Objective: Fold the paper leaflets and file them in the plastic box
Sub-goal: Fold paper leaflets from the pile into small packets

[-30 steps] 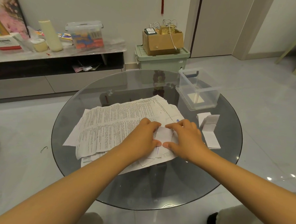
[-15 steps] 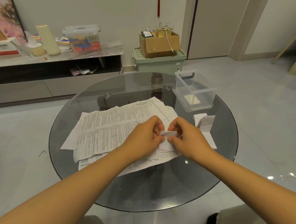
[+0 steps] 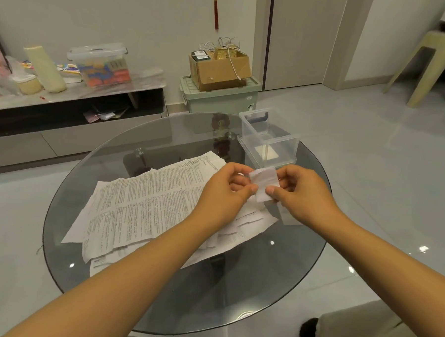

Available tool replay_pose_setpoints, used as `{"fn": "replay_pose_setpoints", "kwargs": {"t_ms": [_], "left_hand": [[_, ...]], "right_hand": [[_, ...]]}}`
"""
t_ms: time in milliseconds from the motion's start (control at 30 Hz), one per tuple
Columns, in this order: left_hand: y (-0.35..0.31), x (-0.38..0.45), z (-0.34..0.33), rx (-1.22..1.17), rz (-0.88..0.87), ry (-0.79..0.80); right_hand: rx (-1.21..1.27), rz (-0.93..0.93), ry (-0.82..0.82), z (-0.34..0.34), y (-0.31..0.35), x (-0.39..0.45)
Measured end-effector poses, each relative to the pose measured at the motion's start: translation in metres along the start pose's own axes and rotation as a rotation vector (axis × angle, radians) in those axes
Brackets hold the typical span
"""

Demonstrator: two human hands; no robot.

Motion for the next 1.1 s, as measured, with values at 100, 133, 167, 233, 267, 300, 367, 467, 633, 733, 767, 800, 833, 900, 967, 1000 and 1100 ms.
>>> {"fn": "replay_pose_setpoints", "kwargs": {"t_ms": [100, 133, 167, 233, 267, 300, 367, 467, 633, 733, 767, 800, 833, 900, 967, 1000, 1100], "left_hand": [[-0.002, 0.012, -0.015, 0.045, -0.026, 0.004], [-0.002, 0.016, -0.02, 0.082, -0.031, 0.017], [-0.002, 0.021, -0.027, 0.122, -0.036, 0.031], [-0.002, 0.026, -0.039, 0.2, -0.062, 0.056], [-0.003, 0.027, -0.045, 0.231, -0.085, 0.072], [-0.003, 0.028, -0.052, 0.252, -0.104, 0.092], [-0.004, 0.026, -0.059, 0.281, -0.136, 0.135], [-0.004, 0.019, -0.064, 0.339, -0.185, 0.227], [0.007, 0.006, -0.067, 0.393, -0.177, 0.363], [0.007, 0.008, -0.062, 0.36, -0.178, 0.303], [0.007, 0.011, -0.06, 0.348, -0.177, 0.27], [0.006, 0.013, -0.059, 0.348, -0.174, 0.244], [0.005, 0.015, -0.058, 0.355, -0.173, 0.229], [0.006, 0.017, -0.06, 0.365, -0.182, 0.225], [0.006, 0.019, -0.062, 0.357, -0.192, 0.221], [0.005, 0.02, -0.063, 0.347, -0.194, 0.211], [0.004, 0.024, -0.065, 0.302, -0.197, 0.147]], "right_hand": [[0.032, 0.0, -0.081, 0.023, -0.007, 0.008], [0.044, 0.001, -0.115, 0.03, -0.009, 0.01], [0.053, 0.0, -0.148, 0.038, -0.012, 0.013], [0.065, -0.01, -0.199, 0.045, -0.015, 0.019], [0.07, -0.017, -0.22, 0.048, -0.017, 0.023], [0.069, -0.026, -0.237, 0.05, -0.019, 0.025], [0.048, -0.053, -0.242, 0.051, -0.023, 0.03], [-0.052, -0.123, -0.171, 0.046, -0.032, 0.035], [-0.111, -0.196, -0.059, 0.031, -0.047, 0.033], [-0.072, -0.189, -0.08, 0.033, -0.05, 0.03], [-0.057, -0.19, -0.098, 0.036, -0.05, 0.029], [-0.038, -0.187, -0.115, 0.038, -0.051, 0.028], [-0.015, -0.188, -0.125, 0.04, -0.052, 0.028], [0.056, -0.205, -0.118, 0.039, -0.054, 0.026], [0.151, -0.222, -0.099, 0.036, -0.055, 0.024], [0.193, -0.226, -0.096, 0.035, -0.056, 0.023], [0.235, -0.236, -0.104, 0.035, -0.054, 0.022]]}}
Point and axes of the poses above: each hand's wrist, its own x-axis towards the middle knuckle, its own z-axis out of the back of the hand, y = z × x, the point moved 7 cm from there along x, towards the middle knuckle, and after that the axes turned 9 degrees about -z, right-handed, at the moved point
